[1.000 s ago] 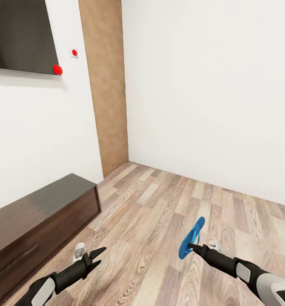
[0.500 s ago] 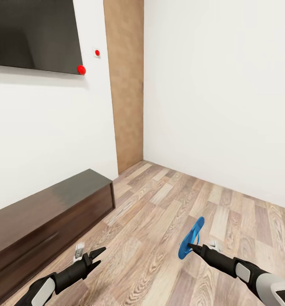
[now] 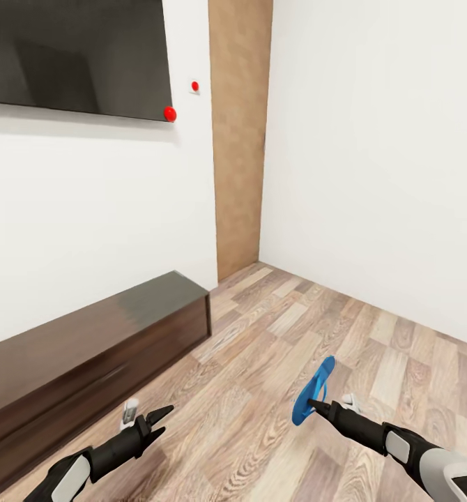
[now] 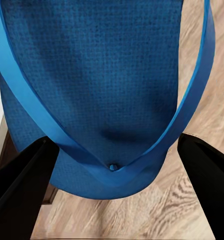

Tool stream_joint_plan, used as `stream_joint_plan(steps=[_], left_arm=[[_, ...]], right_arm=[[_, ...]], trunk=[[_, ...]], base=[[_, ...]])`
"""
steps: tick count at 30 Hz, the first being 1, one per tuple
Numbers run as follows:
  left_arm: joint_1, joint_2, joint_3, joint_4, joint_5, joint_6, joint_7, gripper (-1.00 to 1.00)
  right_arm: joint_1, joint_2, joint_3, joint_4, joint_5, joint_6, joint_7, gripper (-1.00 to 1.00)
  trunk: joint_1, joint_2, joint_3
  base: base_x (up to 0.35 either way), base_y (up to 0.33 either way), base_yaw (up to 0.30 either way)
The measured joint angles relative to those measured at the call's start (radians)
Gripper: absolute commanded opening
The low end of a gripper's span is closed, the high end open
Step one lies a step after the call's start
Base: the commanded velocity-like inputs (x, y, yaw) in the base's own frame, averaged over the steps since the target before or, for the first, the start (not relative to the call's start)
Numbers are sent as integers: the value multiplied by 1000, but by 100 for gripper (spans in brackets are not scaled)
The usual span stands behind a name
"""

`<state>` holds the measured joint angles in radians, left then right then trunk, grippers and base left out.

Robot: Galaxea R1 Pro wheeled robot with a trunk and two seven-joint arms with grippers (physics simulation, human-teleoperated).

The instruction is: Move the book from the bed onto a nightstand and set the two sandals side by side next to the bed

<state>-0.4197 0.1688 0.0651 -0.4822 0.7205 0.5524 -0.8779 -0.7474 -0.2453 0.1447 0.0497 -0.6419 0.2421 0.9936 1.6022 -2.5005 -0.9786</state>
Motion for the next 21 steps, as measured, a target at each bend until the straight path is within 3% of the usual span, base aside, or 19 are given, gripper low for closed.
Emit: stream_joint_plan(steps=[21], left_arm=[[0,0,1,0,0,0,-1,100]], right_arm=[[0,0,0,0,0,-1,0,-100]], trunk=[[0,0,-6]], base=[[-97,0,256]])
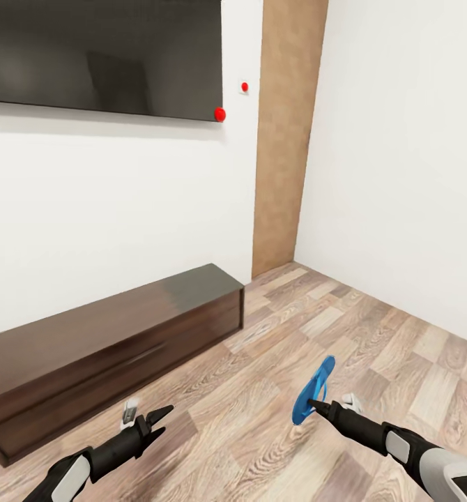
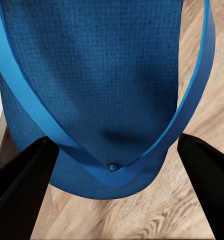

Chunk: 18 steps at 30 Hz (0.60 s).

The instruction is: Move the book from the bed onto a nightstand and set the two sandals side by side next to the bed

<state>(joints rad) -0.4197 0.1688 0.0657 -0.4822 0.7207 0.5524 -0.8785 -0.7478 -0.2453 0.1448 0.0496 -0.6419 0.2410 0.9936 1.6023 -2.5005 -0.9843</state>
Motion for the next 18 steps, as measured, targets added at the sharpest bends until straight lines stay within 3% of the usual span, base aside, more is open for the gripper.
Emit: stream_joint_plan(steps=[18], left_arm=[[0,1,1,9,-1,1,-4,100]], right_arm=[[1,1,0,0,0,0,0,-100]], trunk=[[0,0,0]], base=[[-34,0,257]])
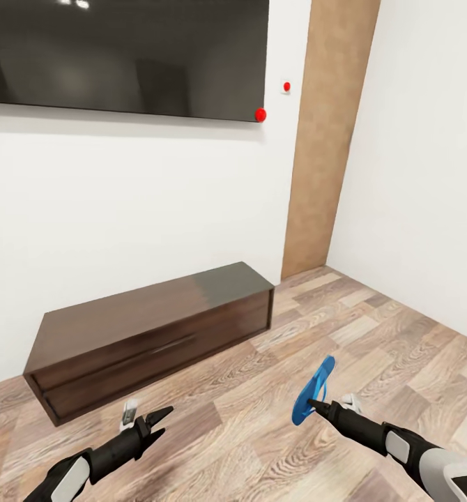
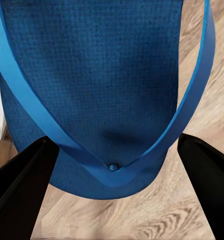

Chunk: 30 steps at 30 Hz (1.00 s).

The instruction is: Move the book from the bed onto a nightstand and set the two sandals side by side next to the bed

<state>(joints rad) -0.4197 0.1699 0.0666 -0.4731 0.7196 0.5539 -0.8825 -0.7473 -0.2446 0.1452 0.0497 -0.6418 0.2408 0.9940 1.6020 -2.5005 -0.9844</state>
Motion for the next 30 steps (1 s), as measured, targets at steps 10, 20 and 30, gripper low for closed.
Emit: stream_joint_plan(steps=[10,20,30], left_arm=[[0,8,3,5,-3,3,-3,100],[0,15,3,5,-3,4,-2,100],[0,26,5,38,-2,2,-4,100]], right_arm=[[0,1,0,0,1,0,0,-100],[0,1,-3,0,1,0,0,-100],[0,1,-2,0,2,0,0,-100]], trunk=[[0,0,0],[0,0,0],[0,0,0]], base=[[0,0,258],[0,0,258],[0,0,258]])
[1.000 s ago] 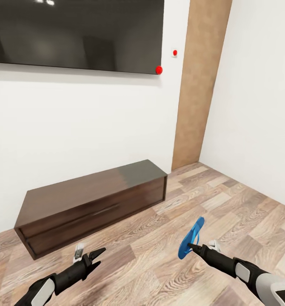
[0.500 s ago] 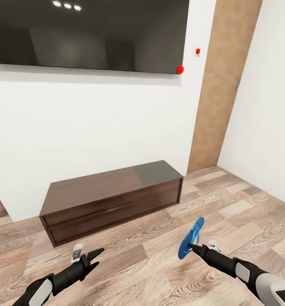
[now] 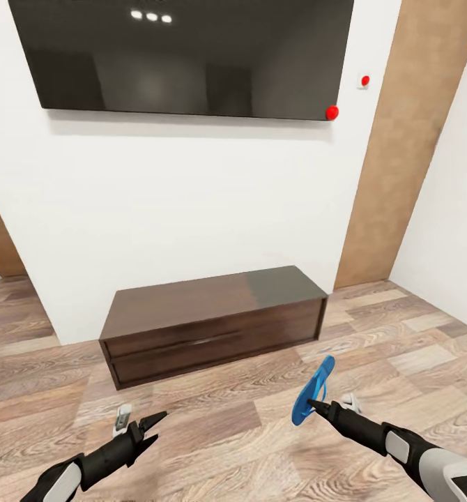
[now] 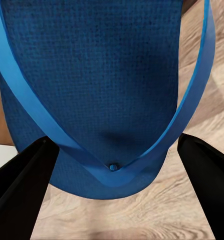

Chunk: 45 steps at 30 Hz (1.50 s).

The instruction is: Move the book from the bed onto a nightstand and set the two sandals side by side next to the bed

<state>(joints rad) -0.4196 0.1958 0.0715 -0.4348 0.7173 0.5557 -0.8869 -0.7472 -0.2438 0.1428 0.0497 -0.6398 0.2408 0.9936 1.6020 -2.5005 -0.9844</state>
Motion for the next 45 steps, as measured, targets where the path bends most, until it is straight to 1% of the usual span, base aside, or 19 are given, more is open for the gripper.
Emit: stream_joint_plan(steps=[1,6,25,45], left_arm=[[0,5,0,4,1,0,-1,100],[0,11,0,12,2,0,-1,100],[0,18,2,27,4,1,-3,100],[0,19,3,29,5,3,-3,100]], right_arm=[[0,0,0,0,0,0,0,-100],[0,0,0,0,1,1,0,-100],[0,1,1,0,1,1,0,-100],[0,5,0,1,1,1,0,-100]], trunk=[[0,0,0],[0,0,0],[0,0,0],[0,0,0]], base=[[0,0,258],[0,0,258],[0,0,258],[0,0,258]])
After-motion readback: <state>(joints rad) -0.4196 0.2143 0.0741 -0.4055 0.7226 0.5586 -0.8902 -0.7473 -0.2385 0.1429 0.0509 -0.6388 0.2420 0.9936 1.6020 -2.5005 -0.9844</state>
